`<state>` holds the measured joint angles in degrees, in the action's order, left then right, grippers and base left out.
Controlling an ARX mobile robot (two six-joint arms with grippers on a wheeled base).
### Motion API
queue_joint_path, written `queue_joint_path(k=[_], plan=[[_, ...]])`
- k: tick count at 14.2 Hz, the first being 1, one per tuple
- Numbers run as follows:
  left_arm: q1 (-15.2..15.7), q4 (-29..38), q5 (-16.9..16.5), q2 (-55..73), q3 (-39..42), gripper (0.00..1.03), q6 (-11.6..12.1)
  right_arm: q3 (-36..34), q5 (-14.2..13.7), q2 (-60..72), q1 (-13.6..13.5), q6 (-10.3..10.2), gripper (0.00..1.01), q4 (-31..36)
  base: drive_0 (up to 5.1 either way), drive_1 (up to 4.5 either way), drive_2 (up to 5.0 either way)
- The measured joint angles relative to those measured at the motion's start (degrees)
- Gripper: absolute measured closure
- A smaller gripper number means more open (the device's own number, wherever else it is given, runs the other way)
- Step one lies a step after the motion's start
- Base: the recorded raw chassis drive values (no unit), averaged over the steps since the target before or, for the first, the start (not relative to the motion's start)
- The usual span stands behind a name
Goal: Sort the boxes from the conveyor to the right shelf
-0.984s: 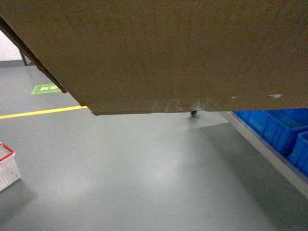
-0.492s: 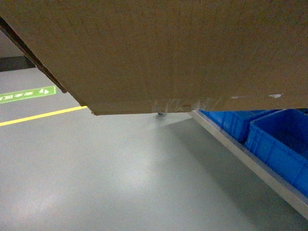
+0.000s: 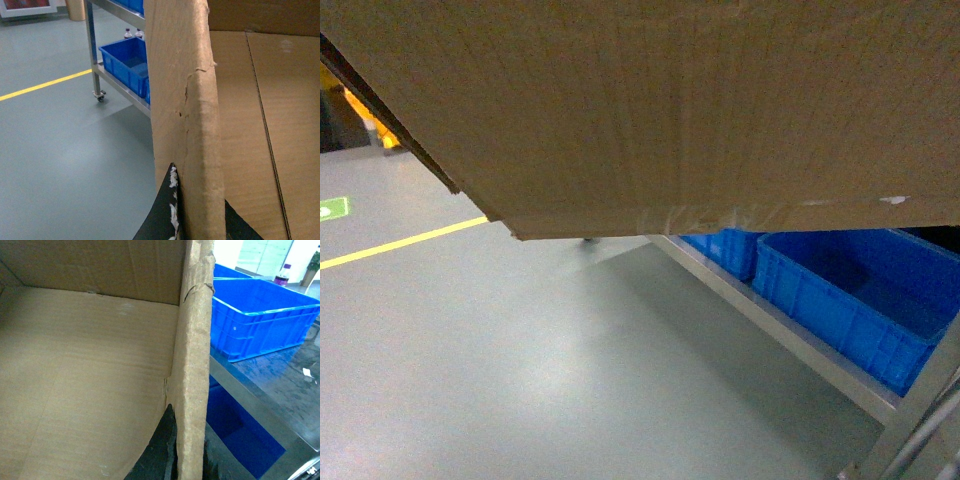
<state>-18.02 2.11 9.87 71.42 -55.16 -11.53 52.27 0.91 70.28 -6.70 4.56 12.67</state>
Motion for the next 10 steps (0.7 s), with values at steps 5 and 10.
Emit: queue_joint_path(k=[5,10], plan=[[0.0,0.0,0.0,0.0,0.0,1.00,0.0,0.0,0.0,0.0,0.0,0.0,0.97,0.0,-1.7,-1.67,-1.7],[0.0,0.0,0.0,0.0,0.0,1.00,0.0,0.0,0.0,0.0,0.0,0.0,0.97,0.0,-1.6,-1.62,-1.6]])
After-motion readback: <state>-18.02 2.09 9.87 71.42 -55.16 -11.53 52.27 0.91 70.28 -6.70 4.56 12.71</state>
